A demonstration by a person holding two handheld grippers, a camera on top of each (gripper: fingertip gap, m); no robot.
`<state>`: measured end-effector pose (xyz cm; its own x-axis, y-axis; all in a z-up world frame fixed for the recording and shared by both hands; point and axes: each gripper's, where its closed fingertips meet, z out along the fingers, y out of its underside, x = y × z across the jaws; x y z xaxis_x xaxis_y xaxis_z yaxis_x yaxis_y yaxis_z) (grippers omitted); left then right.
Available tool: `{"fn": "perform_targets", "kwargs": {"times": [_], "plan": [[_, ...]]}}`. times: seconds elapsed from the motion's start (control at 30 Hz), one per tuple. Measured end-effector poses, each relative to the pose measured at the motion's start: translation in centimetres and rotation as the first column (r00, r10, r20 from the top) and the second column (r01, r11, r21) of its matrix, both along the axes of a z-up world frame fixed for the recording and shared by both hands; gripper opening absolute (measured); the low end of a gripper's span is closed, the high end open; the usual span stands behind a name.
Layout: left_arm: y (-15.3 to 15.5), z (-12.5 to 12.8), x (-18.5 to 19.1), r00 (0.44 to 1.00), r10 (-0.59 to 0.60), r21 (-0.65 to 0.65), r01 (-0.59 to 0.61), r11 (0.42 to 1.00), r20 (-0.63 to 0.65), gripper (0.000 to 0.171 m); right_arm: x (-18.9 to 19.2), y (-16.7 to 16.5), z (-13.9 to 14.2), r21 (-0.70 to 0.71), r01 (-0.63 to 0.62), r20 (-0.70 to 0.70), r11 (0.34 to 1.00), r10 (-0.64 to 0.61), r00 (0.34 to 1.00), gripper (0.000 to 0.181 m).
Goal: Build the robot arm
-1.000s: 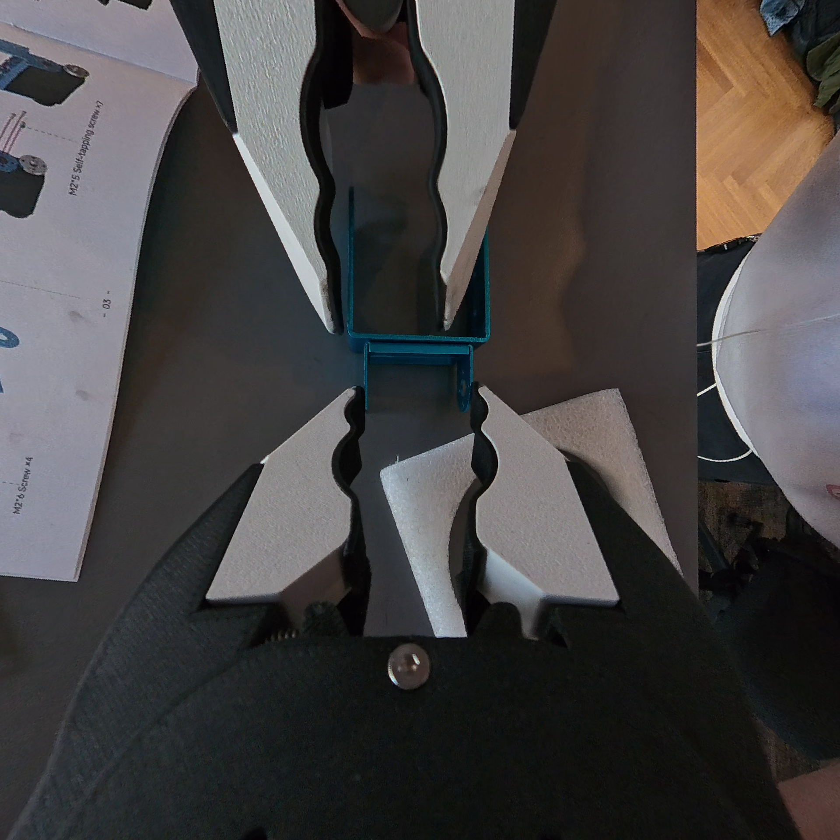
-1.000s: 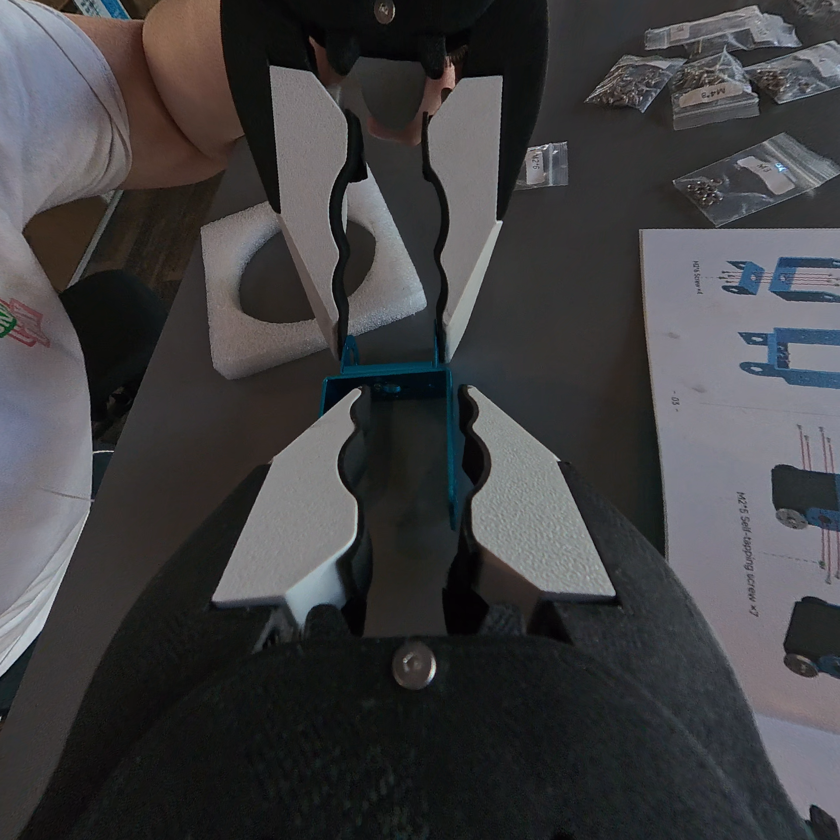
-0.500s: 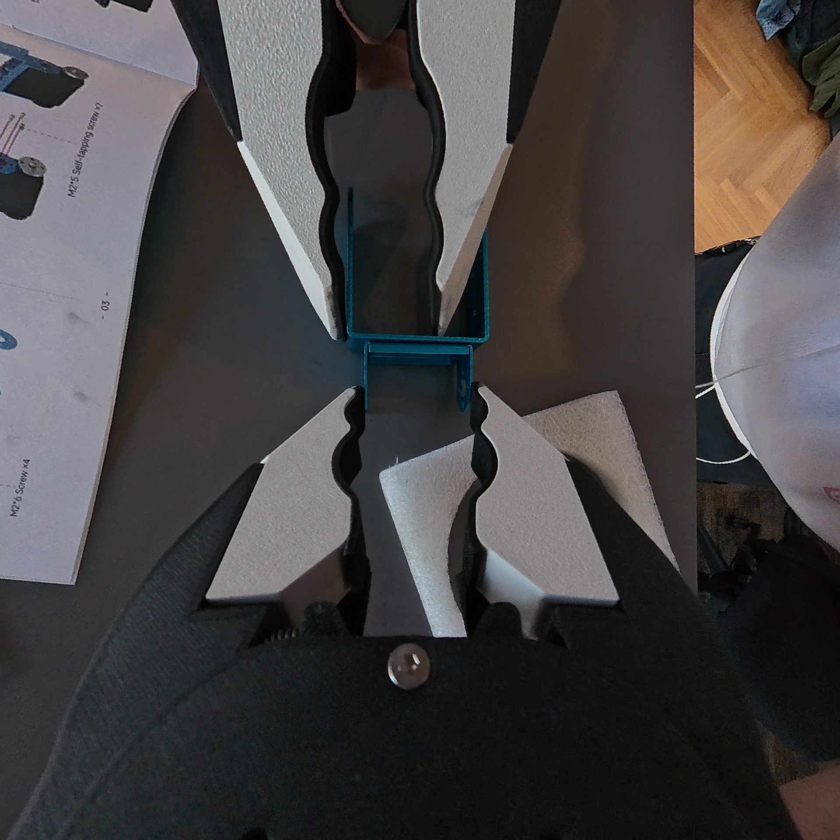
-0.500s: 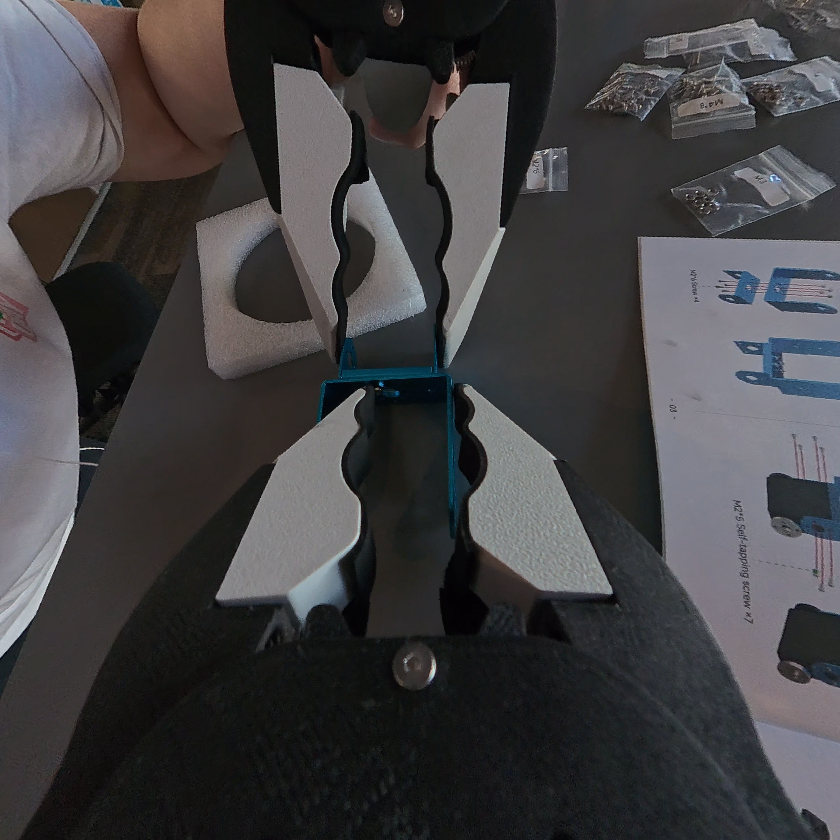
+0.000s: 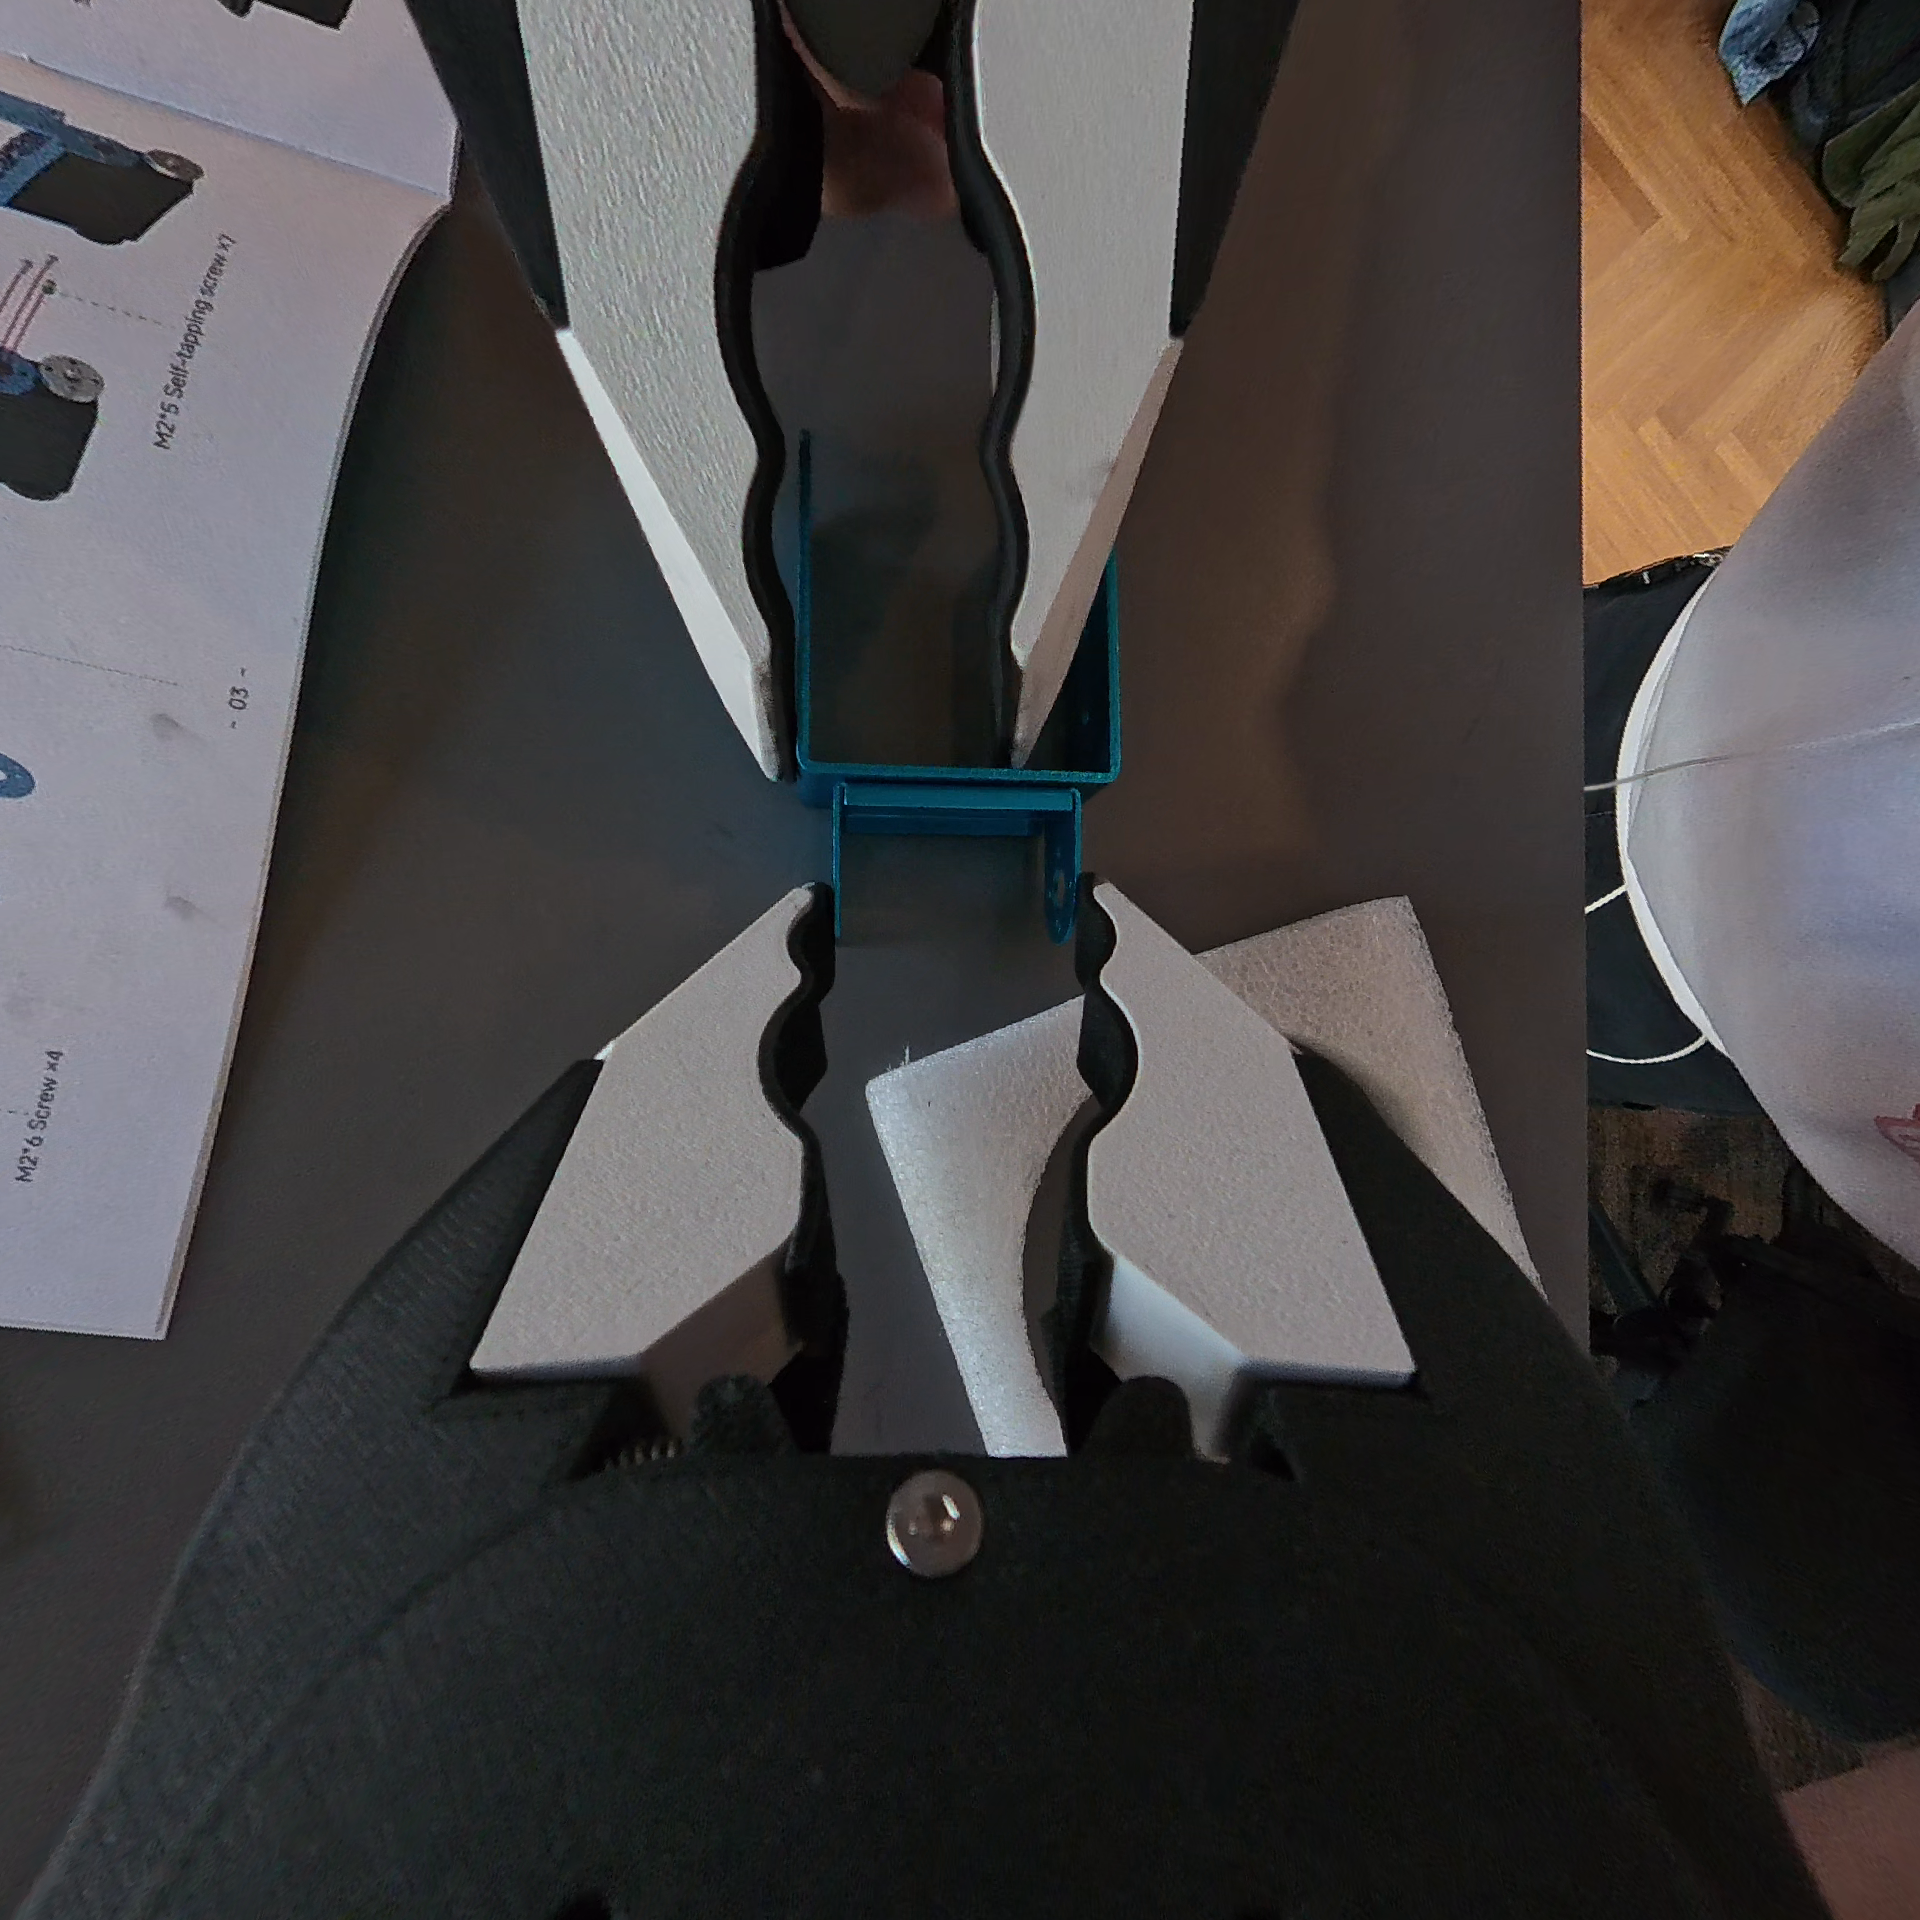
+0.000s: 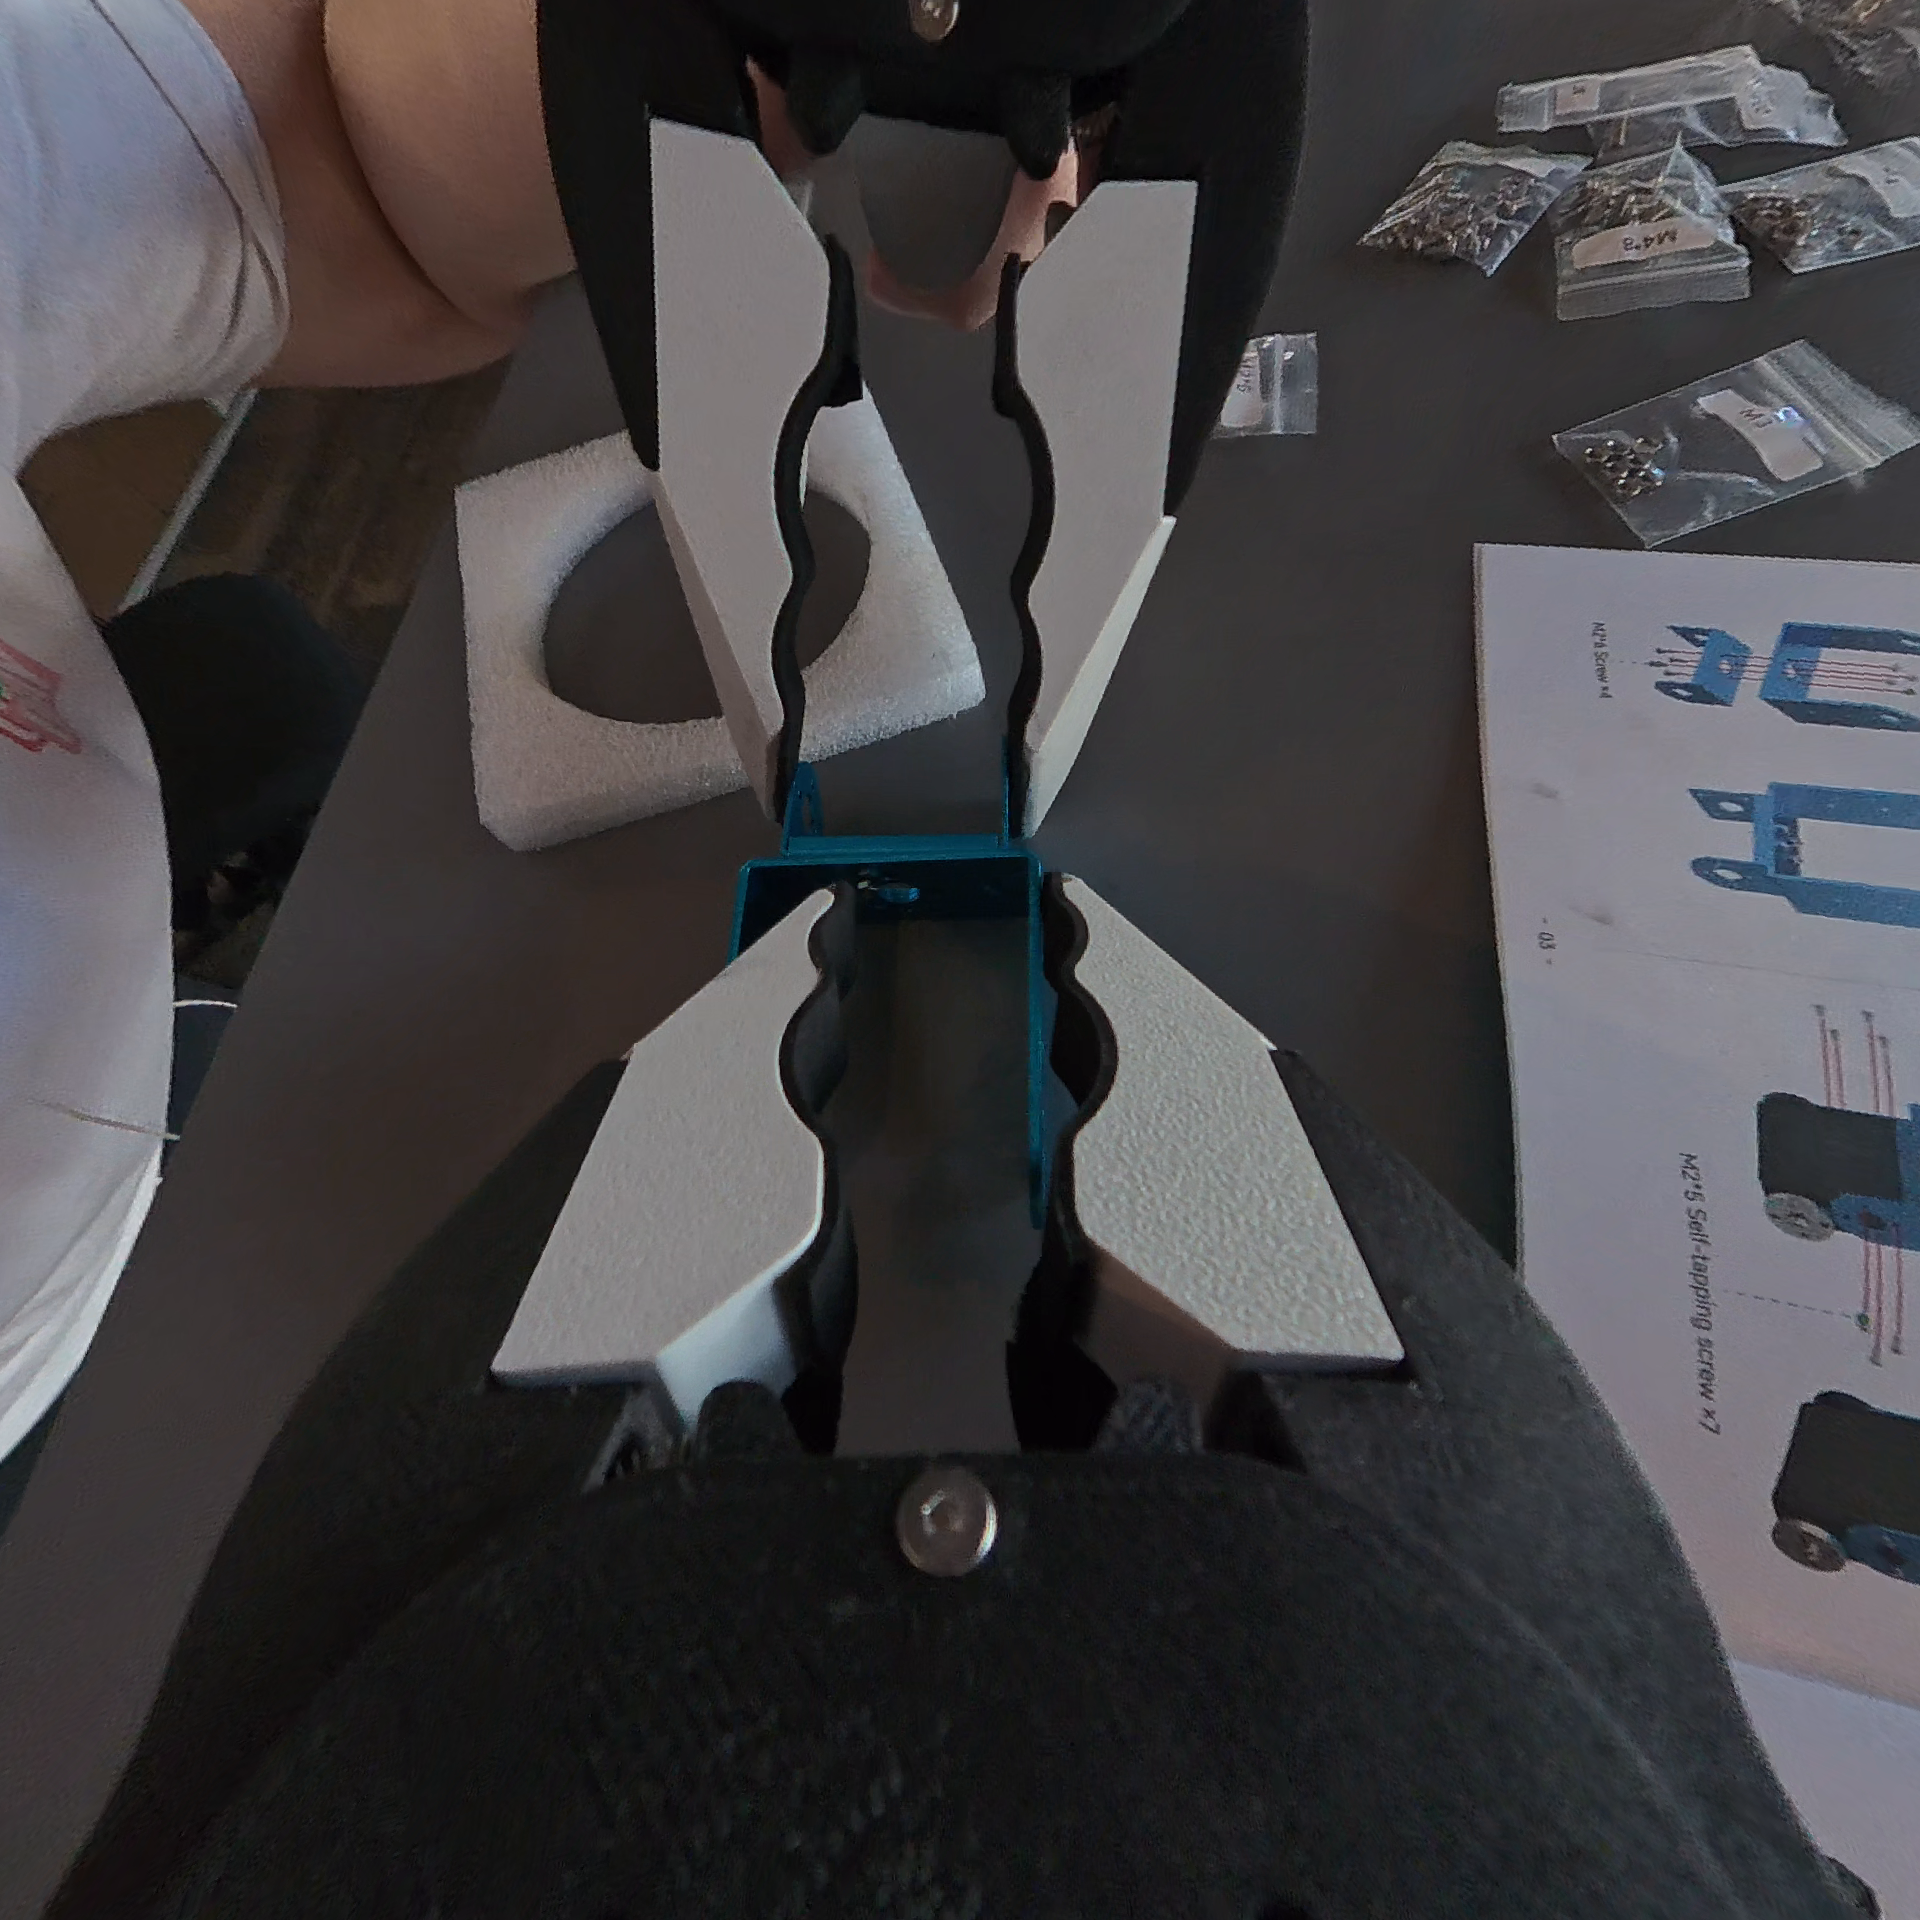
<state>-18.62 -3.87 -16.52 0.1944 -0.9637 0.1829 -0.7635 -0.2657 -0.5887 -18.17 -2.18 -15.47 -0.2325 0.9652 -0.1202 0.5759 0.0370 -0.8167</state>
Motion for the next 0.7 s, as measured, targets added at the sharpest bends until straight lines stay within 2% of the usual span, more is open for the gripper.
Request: {"fn": "perform_targets", "kwargs": {"times": [0.7], "plan": [[-0.09,0.04,0.14,1.000,-0.002,-0.009,0.002,1.000,0.009,0.046,-0.03,0.19,0.46,-0.054,0.011,-0.021,0.999,-0.012,1.000,0.029]]}}
